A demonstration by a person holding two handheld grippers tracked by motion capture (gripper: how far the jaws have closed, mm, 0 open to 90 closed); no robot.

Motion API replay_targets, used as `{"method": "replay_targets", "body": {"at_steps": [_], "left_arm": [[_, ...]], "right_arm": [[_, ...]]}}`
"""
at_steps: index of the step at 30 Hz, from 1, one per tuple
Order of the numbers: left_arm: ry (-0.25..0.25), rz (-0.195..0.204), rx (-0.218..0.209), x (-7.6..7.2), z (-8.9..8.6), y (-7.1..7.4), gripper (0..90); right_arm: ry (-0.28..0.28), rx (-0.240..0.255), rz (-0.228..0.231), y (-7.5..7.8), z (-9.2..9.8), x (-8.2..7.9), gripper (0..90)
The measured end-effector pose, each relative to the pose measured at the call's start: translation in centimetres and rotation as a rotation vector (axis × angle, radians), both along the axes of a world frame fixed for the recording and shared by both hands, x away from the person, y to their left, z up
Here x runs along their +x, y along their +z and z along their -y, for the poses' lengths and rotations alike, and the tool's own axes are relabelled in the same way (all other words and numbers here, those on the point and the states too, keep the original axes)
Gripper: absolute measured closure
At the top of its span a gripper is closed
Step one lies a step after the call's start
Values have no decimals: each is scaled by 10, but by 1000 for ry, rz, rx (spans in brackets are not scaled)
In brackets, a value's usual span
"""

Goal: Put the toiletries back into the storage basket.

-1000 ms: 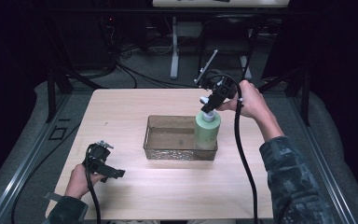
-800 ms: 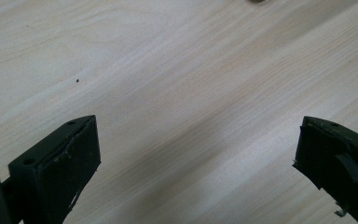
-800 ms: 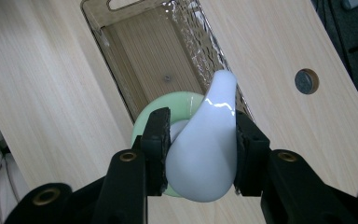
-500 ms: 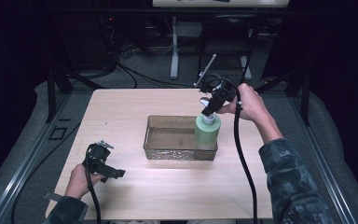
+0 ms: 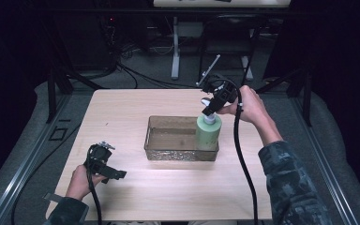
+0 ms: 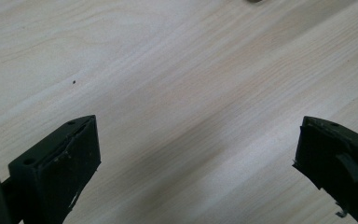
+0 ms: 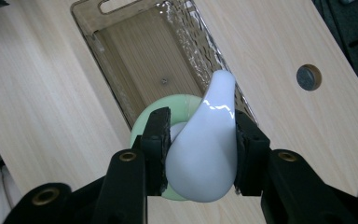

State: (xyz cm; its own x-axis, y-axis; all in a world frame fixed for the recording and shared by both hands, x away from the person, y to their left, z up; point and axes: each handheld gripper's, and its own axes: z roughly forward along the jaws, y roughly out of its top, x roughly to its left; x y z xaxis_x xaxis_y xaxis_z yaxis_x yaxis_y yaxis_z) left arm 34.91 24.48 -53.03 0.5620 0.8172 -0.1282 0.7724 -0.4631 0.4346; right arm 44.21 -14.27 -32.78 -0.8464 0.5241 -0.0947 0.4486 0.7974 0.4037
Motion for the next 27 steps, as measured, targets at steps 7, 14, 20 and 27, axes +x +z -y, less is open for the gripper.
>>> {"method": "replay_targets", "body": {"at_steps": [7, 14, 20, 27], "left_arm": [[-4, -2, 2, 0, 3, 0, 1], [-1, -6, 4, 0, 2, -1, 1], [-5, -4, 5, 0, 3, -1, 1], [-7, -5, 6, 0, 3, -1, 1]], "right_arm": [[6, -2, 1, 0, -1, -1, 629], [4, 8, 7, 0, -1, -1, 627], [2, 16, 10, -1, -1, -1, 623], [-7, 32, 5, -6, -4, -1, 473]]}}
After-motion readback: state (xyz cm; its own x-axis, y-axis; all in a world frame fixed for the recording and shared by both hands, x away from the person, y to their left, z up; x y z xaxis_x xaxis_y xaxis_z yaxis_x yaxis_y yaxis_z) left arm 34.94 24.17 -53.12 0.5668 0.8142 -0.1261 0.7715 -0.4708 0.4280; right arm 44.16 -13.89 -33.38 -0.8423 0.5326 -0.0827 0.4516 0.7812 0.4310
